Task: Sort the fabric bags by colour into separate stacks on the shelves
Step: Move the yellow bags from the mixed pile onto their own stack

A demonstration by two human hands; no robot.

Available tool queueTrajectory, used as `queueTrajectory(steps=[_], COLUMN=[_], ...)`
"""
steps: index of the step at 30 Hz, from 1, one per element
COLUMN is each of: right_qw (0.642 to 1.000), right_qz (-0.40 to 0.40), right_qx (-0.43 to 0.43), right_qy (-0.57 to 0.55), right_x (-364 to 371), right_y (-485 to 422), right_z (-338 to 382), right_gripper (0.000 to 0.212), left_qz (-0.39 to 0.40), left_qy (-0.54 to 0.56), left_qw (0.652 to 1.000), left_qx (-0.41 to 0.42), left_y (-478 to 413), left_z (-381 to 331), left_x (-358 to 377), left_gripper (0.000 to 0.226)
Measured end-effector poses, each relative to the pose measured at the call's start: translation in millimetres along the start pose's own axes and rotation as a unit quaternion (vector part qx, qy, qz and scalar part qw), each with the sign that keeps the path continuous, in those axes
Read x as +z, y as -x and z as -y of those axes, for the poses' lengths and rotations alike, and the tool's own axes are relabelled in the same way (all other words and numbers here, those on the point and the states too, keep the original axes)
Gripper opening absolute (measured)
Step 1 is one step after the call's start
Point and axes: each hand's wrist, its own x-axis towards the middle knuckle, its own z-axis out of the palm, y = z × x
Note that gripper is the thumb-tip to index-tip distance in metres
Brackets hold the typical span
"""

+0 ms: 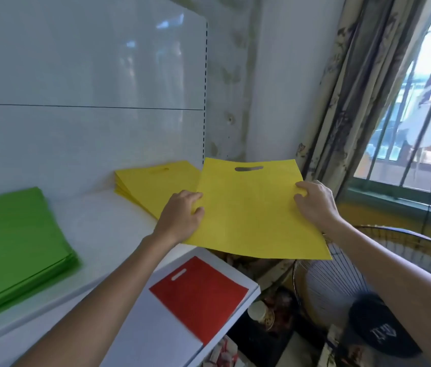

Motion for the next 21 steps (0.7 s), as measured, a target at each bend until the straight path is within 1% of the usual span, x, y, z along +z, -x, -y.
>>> queueTrajectory(steps=[4, 8, 12, 15, 18, 21], right_qw=[1.000, 0.997, 0.987, 0.971, 0.953, 0.938], right_qz=[0.024, 0.054, 0.101, 0.145, 0.152, 0.169], right_qx=[-0.009, -0.050, -0.118, -0.191, -0.261, -0.302], right_qy=[0.000, -0.012, -0.033, -0.023, -0.025, -0.034], right_x=[23.6, 57.5, 103.8, 138.0, 162.7, 183.1], right_y=[-34.7, -75.4, -125.8, -156.6, -180.9, -185.0], right_z=[-5.2, 2.3, 26.5, 45.5, 63.0, 80.0], right_gripper=[0.046, 0.046, 0.046, 0.047, 0.047, 0.044], left_qz=[0.010, -0.017, -0.080, -0.118, -0.162, -0.185], left_qy=[0.007, -0.027, -0.053, -0.076, -0.104, -0.124], left_qw=[1.000, 0.998, 0.989, 0.977, 0.962, 0.943], left_qx=[-0.022, -0.053, -0.109, -0.162, -0.192, -0.249], left_y=[-22.4, -42.5, -55.2, -59.6, -61.7, -48.9], left_z=[9.3, 26.5, 48.1, 57.1, 59.7, 65.3], left_x=[14.5, 10.7, 3.6, -0.3, -3.2, -3.8], left_gripper=[0.043, 0.042, 0.040, 0.039, 0.039, 0.037])
